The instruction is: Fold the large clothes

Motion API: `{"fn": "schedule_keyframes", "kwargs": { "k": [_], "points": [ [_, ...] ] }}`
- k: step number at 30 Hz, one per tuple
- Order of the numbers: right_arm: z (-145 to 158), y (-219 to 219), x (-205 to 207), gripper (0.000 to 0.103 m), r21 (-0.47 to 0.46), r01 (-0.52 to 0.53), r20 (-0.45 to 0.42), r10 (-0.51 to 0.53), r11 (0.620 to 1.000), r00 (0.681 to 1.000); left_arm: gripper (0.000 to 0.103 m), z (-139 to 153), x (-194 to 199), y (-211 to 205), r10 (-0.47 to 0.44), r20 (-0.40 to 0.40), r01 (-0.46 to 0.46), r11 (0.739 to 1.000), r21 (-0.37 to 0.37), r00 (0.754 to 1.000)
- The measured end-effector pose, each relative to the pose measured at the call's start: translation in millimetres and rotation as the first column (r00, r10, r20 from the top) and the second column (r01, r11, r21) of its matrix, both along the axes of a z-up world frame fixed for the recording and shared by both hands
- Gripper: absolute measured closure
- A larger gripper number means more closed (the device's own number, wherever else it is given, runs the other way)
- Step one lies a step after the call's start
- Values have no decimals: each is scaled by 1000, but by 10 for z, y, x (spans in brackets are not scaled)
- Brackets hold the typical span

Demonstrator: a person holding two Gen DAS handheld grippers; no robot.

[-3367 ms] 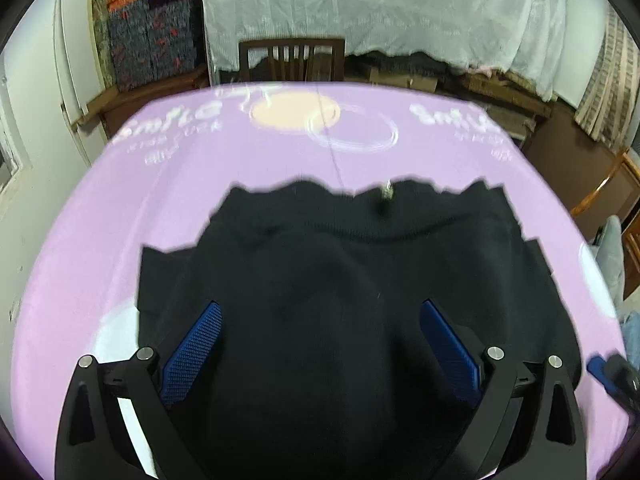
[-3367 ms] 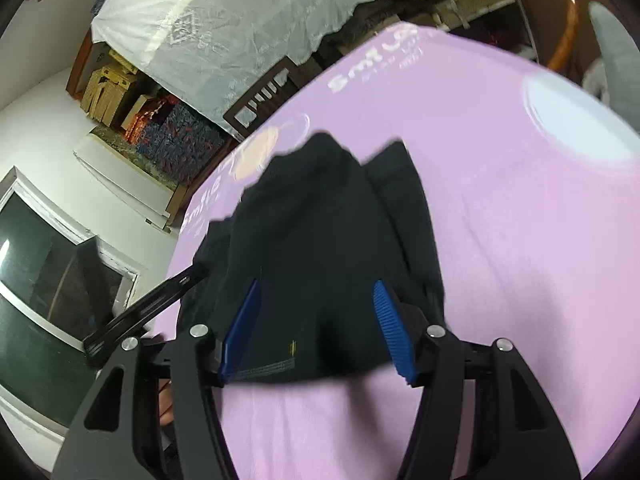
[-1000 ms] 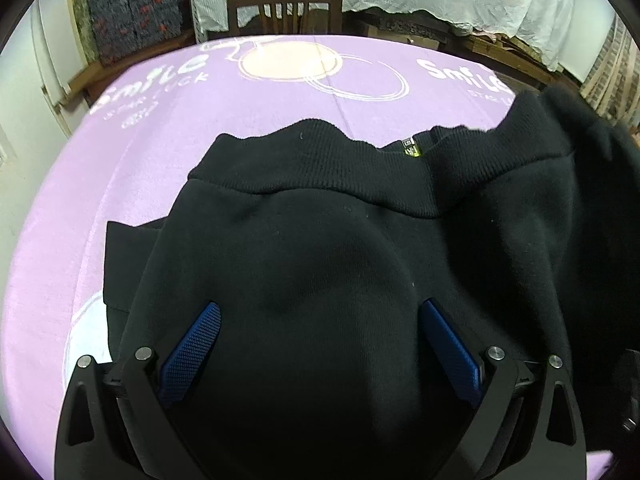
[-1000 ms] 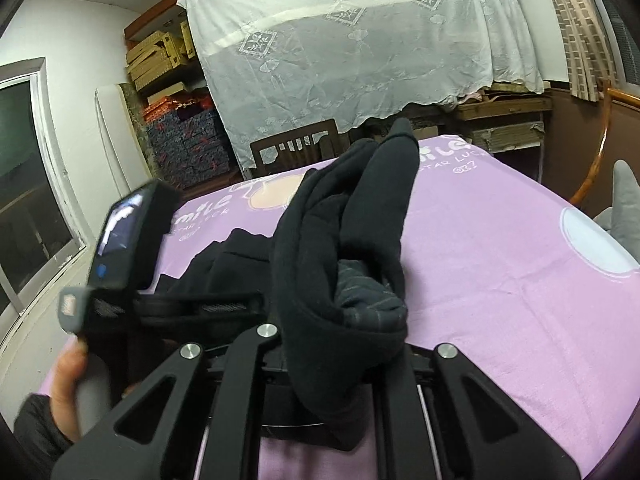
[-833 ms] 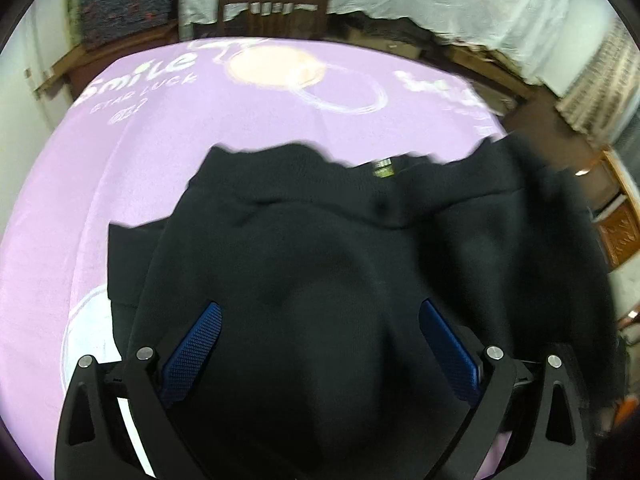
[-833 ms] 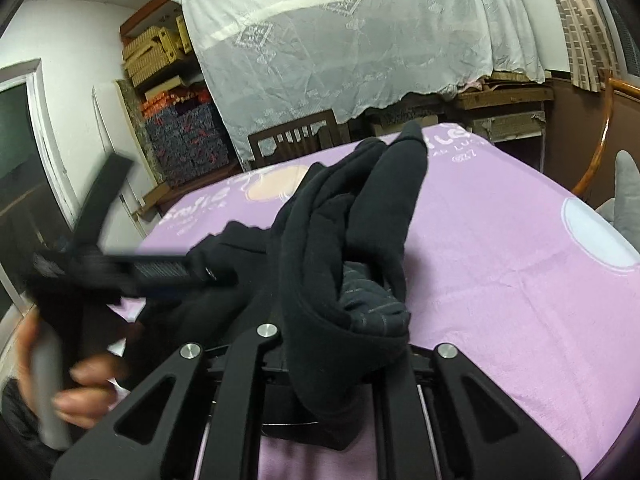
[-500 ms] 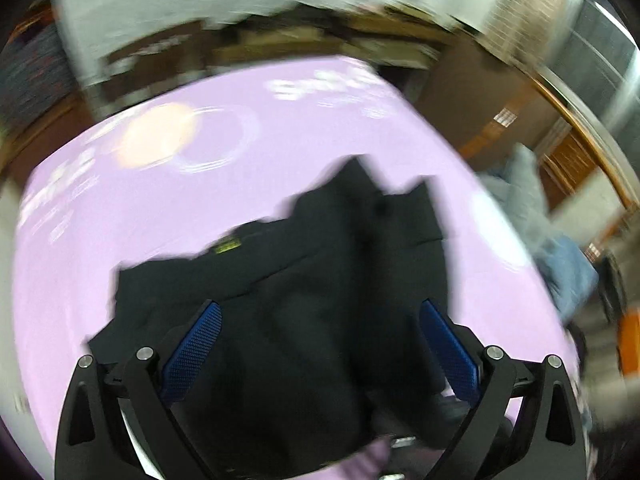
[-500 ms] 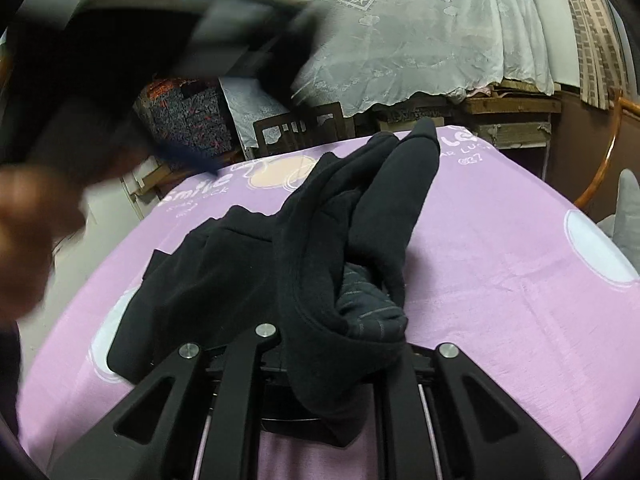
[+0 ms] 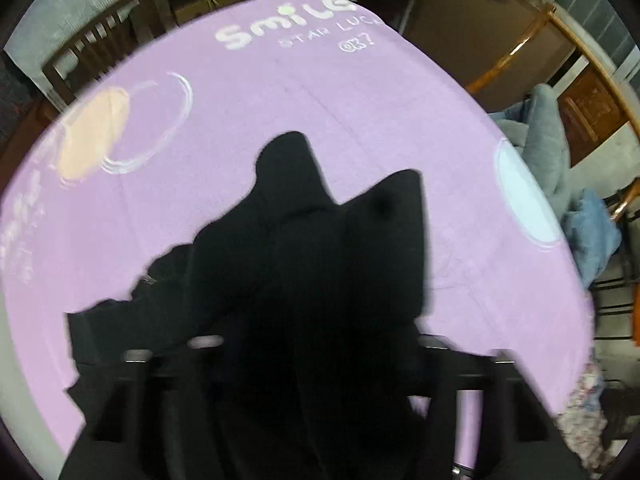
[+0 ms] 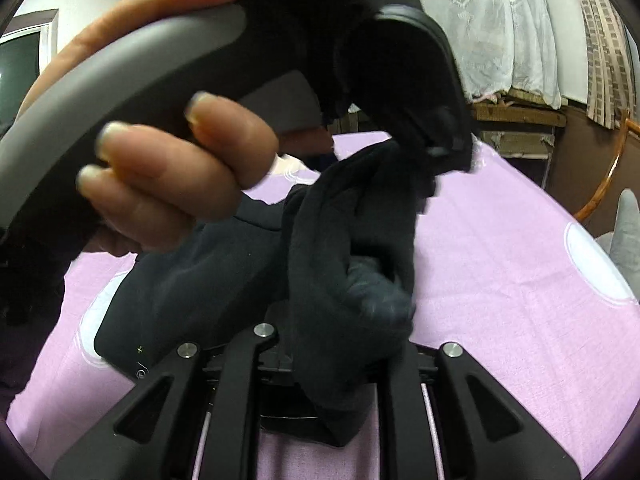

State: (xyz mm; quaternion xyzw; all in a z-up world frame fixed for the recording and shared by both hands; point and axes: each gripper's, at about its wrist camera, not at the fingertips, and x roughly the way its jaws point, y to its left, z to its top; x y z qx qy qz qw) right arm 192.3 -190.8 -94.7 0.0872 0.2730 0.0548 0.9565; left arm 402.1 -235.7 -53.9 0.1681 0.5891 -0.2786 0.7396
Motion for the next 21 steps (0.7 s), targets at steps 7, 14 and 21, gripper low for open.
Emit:
{"fn": "schedule_keyframes", "kwargs": {
  "k": [7,14,21],
  "points": [
    [-60,-61,105,35,58,-16,-64,19,998,998,79,54,36,85,21,-13,-21,997,-73,1000],
    [-24,-197,102,94,104,28,-7,-27,994,1000,81,261,6,235,34,32,-30,993,-118,999],
    [276,114,-43,95,-13,7,95,-6,1000,995,81,688,-125,727,65,117,-40,979,-201,991]
  ]
}}
